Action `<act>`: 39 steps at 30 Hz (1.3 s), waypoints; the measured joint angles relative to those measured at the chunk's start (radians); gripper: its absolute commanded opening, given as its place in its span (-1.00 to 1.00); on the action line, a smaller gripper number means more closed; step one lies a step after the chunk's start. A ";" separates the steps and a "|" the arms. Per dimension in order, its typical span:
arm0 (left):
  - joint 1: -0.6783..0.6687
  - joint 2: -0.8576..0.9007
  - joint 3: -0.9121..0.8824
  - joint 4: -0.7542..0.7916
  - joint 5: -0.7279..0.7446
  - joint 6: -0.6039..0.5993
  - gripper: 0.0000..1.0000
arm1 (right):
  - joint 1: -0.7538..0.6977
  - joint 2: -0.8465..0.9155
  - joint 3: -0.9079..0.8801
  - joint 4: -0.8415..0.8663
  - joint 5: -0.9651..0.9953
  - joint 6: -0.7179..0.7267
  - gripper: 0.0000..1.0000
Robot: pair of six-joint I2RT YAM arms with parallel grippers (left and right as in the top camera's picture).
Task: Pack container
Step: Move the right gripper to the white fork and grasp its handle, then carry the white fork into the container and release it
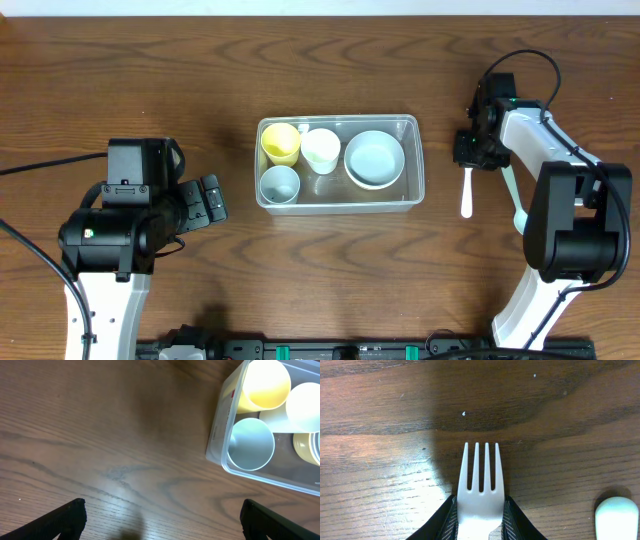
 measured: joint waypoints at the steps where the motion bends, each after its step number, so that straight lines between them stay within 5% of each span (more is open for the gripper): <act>1: 0.000 0.000 0.000 0.000 0.000 0.000 0.96 | 0.000 0.000 0.000 0.000 0.000 0.000 -0.82; 12: 0.000 0.000 0.000 0.000 0.000 0.000 0.96 | 0.003 -0.023 0.000 -0.008 -0.001 -0.012 -0.83; 19: 0.000 0.000 0.000 0.000 0.000 0.000 0.96 | 0.079 -0.307 -0.001 -0.012 -0.008 -0.116 -0.83; 27: 0.000 0.000 0.000 0.000 0.000 0.000 0.96 | 0.321 -0.619 0.003 -0.002 -0.144 -0.423 -0.79; 39: 0.000 0.000 0.000 0.000 0.000 0.000 0.96 | 0.641 -0.512 0.003 -0.008 -0.214 -0.751 -0.92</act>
